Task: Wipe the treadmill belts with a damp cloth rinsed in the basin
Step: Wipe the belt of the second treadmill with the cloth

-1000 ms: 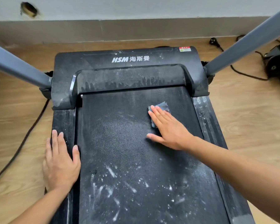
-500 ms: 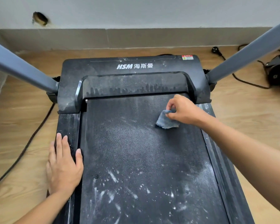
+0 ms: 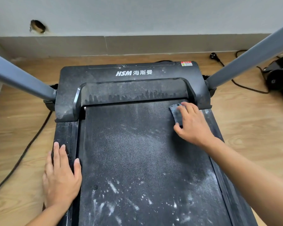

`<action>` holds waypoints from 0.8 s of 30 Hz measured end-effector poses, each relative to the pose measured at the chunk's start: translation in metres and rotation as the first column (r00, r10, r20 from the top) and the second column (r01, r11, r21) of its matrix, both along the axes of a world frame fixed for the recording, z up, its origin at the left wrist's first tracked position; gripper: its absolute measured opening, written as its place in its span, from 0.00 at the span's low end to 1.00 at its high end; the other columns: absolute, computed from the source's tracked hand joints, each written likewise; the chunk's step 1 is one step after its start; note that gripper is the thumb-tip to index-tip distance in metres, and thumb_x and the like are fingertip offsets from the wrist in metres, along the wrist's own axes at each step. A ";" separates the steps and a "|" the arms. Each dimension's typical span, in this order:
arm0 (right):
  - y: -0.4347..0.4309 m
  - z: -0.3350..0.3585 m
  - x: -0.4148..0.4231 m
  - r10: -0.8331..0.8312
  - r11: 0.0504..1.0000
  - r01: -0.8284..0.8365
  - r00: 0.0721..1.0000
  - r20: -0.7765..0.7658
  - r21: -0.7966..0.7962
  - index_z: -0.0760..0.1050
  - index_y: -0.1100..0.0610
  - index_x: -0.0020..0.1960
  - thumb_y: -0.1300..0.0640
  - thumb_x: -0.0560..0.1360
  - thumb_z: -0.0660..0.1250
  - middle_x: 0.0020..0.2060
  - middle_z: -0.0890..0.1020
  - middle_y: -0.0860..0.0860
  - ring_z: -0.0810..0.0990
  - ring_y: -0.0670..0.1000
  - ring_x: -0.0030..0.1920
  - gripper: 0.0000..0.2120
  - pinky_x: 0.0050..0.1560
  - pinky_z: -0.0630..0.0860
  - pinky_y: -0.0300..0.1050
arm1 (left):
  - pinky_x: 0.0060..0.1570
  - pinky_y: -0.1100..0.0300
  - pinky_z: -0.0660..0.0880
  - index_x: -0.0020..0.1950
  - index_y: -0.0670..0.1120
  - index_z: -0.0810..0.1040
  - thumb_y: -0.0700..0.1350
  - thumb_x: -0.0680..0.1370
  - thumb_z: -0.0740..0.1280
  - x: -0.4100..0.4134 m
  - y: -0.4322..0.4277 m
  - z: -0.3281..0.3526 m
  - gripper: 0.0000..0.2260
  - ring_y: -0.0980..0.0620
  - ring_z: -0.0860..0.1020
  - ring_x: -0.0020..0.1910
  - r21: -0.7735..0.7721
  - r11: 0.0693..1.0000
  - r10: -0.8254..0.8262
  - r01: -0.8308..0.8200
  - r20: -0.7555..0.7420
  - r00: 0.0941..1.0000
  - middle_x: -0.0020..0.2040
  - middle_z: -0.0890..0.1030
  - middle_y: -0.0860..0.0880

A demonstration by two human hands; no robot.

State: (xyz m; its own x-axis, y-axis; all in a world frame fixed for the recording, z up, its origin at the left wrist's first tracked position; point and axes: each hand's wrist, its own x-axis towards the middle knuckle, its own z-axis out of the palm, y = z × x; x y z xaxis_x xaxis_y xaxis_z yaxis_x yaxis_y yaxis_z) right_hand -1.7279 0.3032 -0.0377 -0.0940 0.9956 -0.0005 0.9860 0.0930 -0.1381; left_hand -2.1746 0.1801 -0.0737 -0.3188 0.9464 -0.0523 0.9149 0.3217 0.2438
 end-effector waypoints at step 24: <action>0.016 -0.031 -0.311 -0.015 0.983 -0.031 0.970 -0.243 -0.183 0.36 0.64 0.84 0.27 0.80 0.47 0.82 0.35 0.62 0.31 0.58 0.83 0.51 0.83 0.35 0.56 | 0.68 0.39 0.74 0.86 0.48 0.55 0.57 0.81 0.59 -0.011 -0.005 0.008 0.34 0.40 0.65 0.77 -0.003 0.998 -0.058 0.058 -0.014 0.998 0.87 0.45 0.57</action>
State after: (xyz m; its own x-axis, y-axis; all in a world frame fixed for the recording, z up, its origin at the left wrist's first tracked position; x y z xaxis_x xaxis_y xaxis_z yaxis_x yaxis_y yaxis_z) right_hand -2.0393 0.3196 -0.0688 -0.1218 0.9796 -0.1596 0.9202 0.0512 -0.3881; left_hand -2.1860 0.1749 -0.0660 -0.2637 0.9633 -0.0508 0.9356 0.2682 0.2294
